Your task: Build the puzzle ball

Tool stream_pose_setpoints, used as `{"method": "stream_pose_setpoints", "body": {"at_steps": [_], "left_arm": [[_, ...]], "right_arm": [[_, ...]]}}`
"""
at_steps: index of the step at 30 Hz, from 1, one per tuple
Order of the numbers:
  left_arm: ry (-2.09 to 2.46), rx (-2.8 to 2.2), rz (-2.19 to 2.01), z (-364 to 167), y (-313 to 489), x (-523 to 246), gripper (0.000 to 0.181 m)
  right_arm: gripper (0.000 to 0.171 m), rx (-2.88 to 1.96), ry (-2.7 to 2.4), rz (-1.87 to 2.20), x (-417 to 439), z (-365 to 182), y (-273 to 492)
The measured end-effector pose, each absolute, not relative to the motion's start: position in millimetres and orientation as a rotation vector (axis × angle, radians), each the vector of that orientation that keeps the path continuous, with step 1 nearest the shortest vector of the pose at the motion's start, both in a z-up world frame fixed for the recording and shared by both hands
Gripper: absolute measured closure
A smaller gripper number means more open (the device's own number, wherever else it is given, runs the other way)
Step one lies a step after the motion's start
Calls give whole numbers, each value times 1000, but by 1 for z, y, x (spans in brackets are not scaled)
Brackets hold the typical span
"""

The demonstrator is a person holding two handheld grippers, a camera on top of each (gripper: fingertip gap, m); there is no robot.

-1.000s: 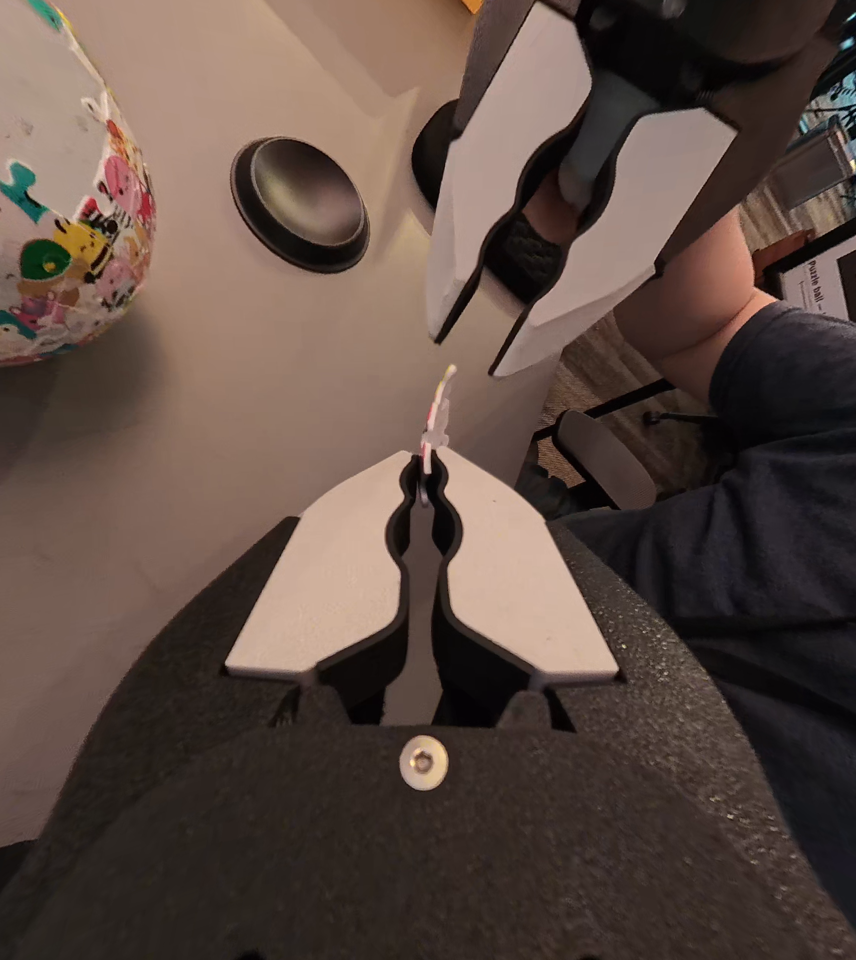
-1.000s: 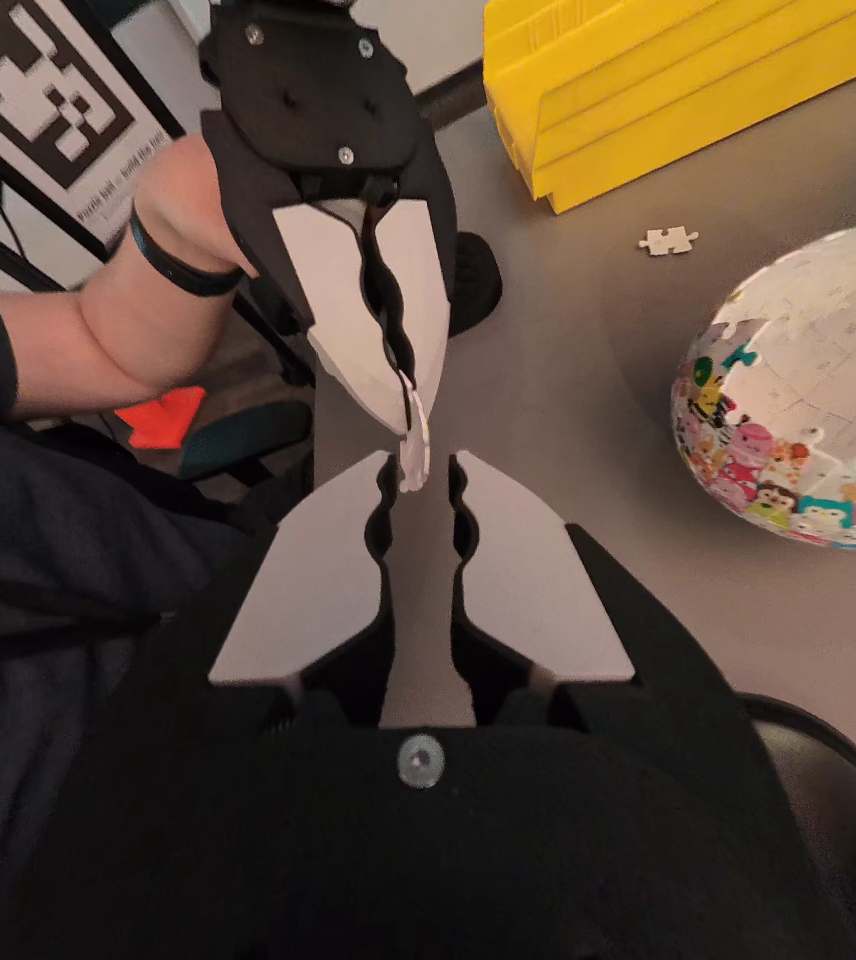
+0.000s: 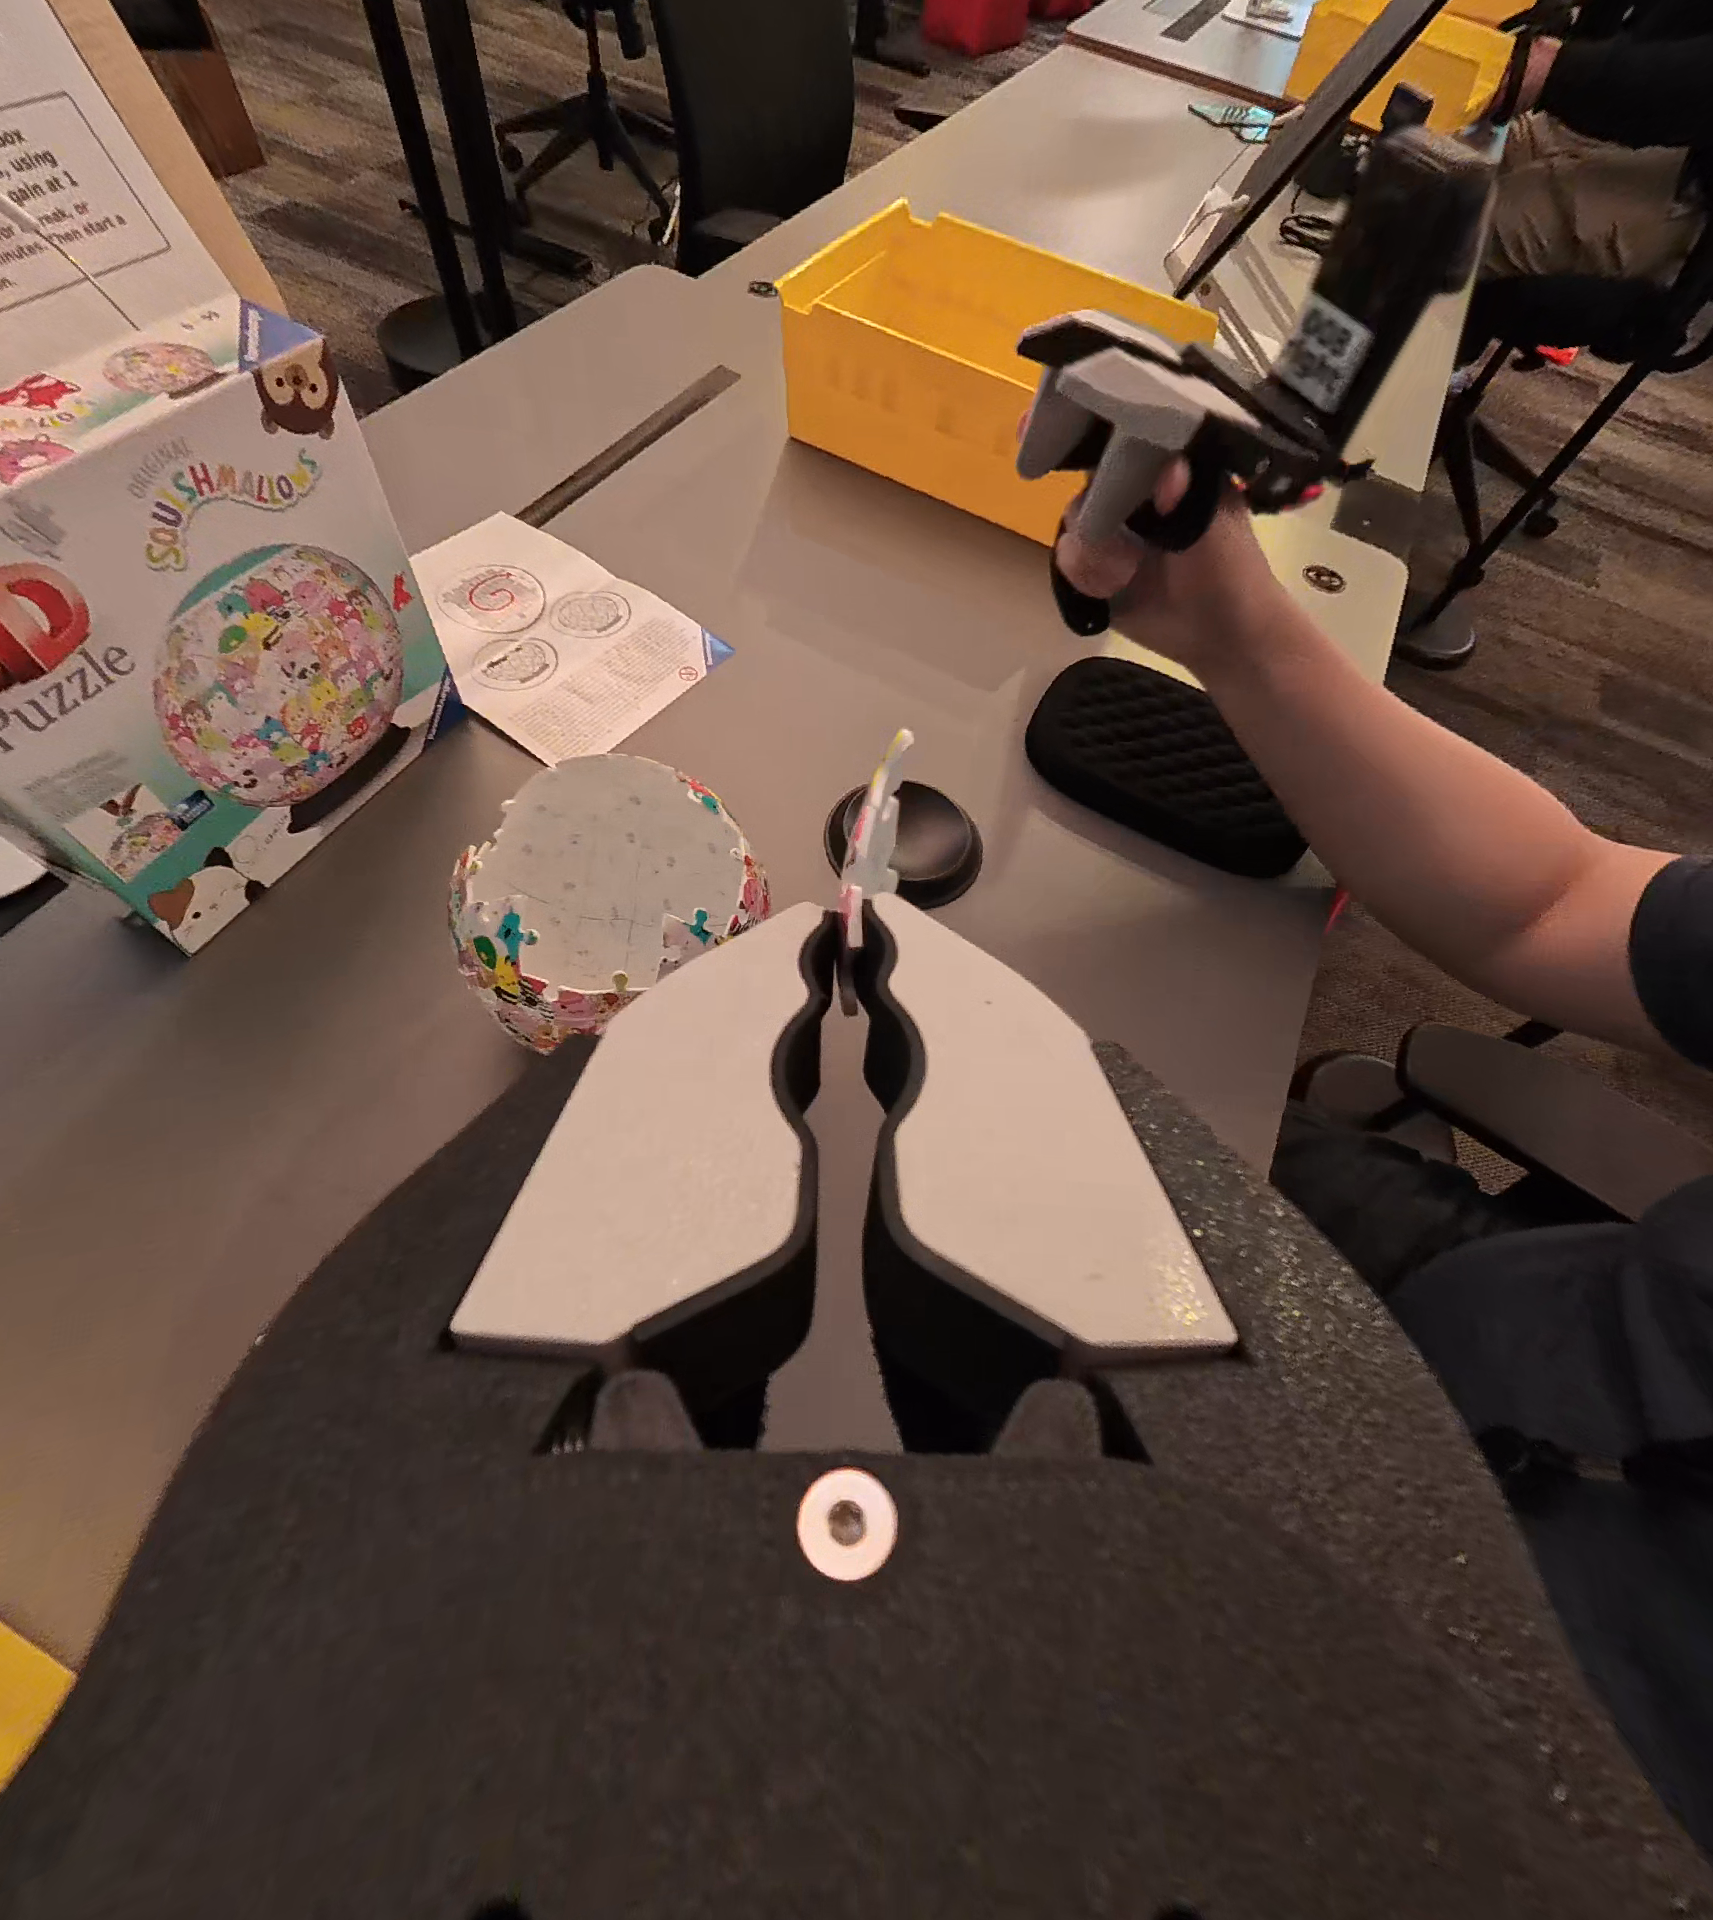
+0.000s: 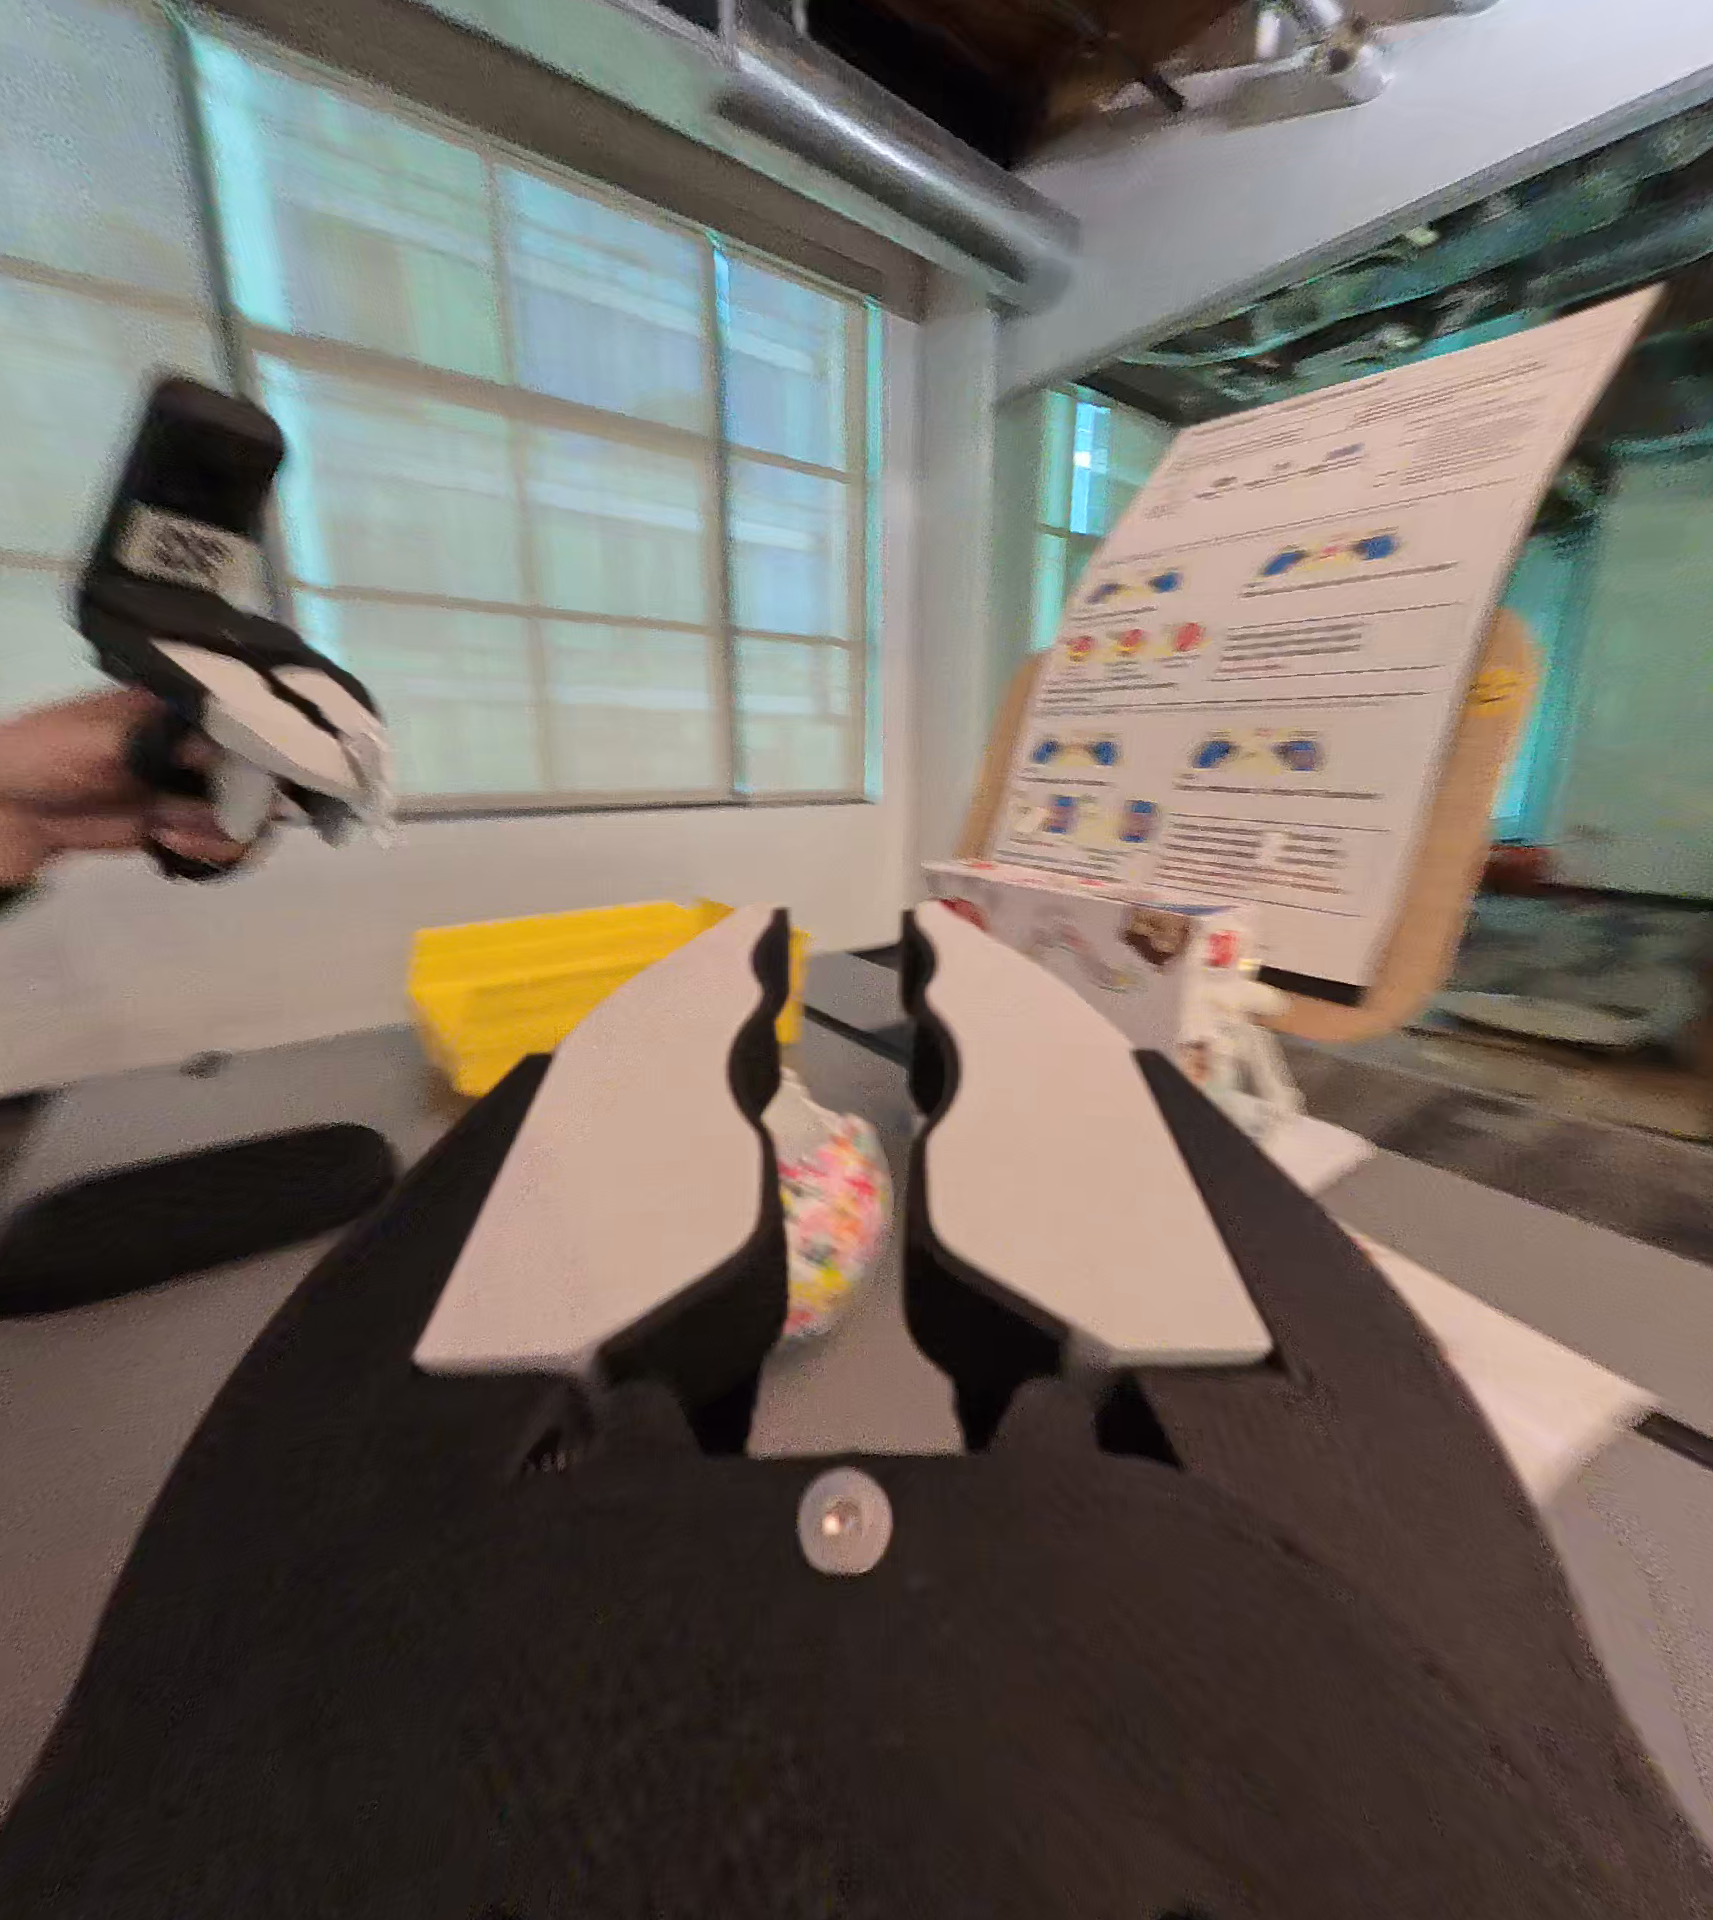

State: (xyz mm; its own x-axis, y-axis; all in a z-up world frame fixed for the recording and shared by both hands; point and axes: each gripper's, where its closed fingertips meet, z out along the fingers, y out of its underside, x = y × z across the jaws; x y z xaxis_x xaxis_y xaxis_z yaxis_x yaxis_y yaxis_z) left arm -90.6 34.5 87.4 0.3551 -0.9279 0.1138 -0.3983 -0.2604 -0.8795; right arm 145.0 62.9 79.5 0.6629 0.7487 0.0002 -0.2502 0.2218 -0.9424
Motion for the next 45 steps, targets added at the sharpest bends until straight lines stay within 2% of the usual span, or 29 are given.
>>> {"method": "stream_pose_setpoints", "body": {"at_steps": [1, 4, 10, 21, 25, 31, 39, 45], "left_arm": [[1176, -1828, -839, 88, 34, -90, 179], [1219, -1865, -781, 86, 36, -90, 179], [1319, -1993, -644, 78, 53, -84, 179], [1529, -2170, -277, 28, 128, -61, 179], [1523, -2267, -196, 5, 159, -48, 179], [1466, -2388, -147, -22, 180, -34, 179], [1501, -2395, -145, -29, 187, -29, 179], [1518, -2369, -151, -30, 190, -27, 179]], "right_arm": [[161, -1149, -535, 838, 136, 82, 63], [171, -1311, -531, 920, 119, 74, 83], [171, -1335, -564, 821, 100, 78, 101], [170, -1214, -610, 1142, 89, 94, 129], [170, -1369, -682, 962, 90, 77, 175], [142, -1538, -881, 963, 58, 48, 200], [145, -1604, -1298, 966, 18, 24, 187], [146, -1593, -1376, 896, 5, 3, 198]]}}
